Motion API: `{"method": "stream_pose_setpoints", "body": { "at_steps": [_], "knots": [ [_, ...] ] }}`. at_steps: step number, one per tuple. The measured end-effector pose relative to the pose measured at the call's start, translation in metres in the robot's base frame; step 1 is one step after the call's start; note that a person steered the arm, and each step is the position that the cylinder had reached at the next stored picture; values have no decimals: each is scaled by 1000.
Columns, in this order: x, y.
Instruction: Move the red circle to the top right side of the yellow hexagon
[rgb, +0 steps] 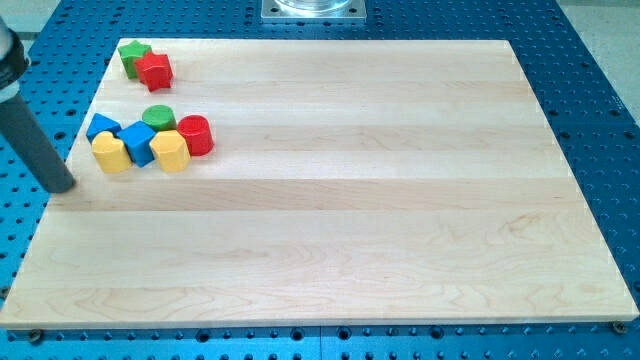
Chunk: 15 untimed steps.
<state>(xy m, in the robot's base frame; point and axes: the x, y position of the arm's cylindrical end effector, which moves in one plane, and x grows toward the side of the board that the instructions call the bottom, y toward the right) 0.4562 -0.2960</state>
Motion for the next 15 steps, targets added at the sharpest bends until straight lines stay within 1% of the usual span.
{"method": "stream_pose_setpoints", "body": {
  "at_steps": [2,3,5,6,7,10,11,12,14,15],
  "knots": [
    [-40,0],
    [-48,2],
    [-52,61],
    [-43,47],
    [-26,62],
    [2,132],
    [2,154],
    [-12,161],
    [-63,160],
    [-40,162]
  ]
}}
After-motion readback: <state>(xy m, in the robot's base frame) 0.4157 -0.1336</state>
